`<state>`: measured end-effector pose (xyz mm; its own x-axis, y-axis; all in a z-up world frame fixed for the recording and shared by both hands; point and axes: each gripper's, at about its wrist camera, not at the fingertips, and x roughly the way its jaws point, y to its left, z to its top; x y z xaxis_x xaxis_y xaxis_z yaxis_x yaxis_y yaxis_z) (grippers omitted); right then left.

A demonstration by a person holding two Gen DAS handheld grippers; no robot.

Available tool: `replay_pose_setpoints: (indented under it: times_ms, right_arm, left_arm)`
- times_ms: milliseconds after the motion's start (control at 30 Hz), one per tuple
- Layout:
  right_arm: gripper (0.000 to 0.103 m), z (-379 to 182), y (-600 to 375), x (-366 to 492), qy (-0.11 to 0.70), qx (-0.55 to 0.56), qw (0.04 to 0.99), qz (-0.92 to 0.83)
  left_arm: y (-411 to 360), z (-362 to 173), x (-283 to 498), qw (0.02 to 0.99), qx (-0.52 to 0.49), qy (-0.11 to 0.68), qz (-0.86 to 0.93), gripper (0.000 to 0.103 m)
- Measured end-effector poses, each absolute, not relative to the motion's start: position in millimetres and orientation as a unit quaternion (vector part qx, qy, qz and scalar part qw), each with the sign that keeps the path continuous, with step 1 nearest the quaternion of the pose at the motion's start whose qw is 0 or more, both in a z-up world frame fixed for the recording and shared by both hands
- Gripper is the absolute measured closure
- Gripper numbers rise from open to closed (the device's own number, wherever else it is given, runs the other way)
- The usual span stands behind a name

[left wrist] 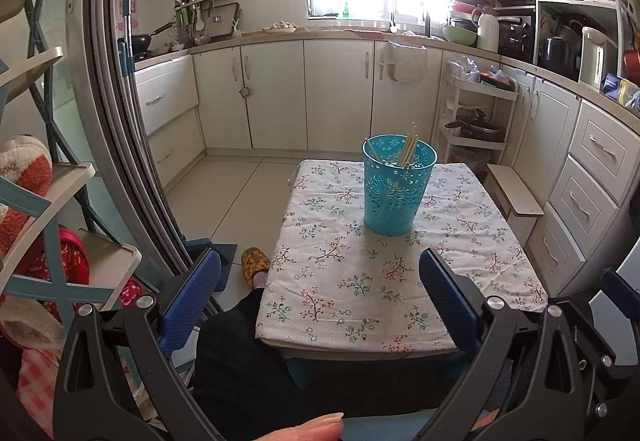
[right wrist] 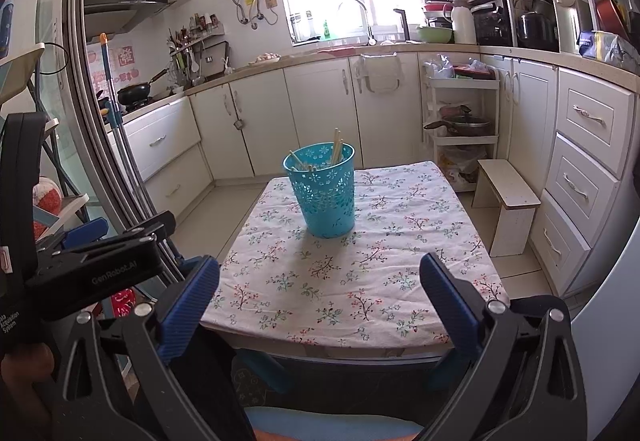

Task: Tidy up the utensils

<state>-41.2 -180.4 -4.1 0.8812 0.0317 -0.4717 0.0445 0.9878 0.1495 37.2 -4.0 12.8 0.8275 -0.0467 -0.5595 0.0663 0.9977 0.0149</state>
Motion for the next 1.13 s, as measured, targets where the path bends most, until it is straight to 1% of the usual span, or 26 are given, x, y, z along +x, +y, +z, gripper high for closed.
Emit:
replay_pose_setpoints:
  times_ms: [367, 600, 667, 833, 1133]
  right_arm:
    - [0.007, -5, -179, -40, 0.247, 0.076, 0.966, -0.002]
    - [0.007, -8, -181, -37, 0.252, 0.074, 0.965, 0.001]
    - [0.007, -8, -181, -37, 0.254, 0.074, 0.964, 0.002]
    - [0.007, -10, -184, -32, 0.26, 0.075, 0.963, 0.001]
    - [0.007, -38, -216, 17, 0.304, 0.091, 0.948, -0.028]
  left_arm:
    - [-3, 19, 37, 0.955, 0.016, 0.295, -0.032, 0.007]
    - [3, 17, 42, 0.95, -0.006, 0.307, -0.055, 0.007]
    - [3, 15, 38, 0.955, -0.003, 0.292, -0.043, 0.007]
    - [-5, 13, 42, 0.956, 0.018, 0.29, -0.042, 0.007]
    - [-20, -13, 79, 0.938, 0.032, 0.344, -0.041, 0.007]
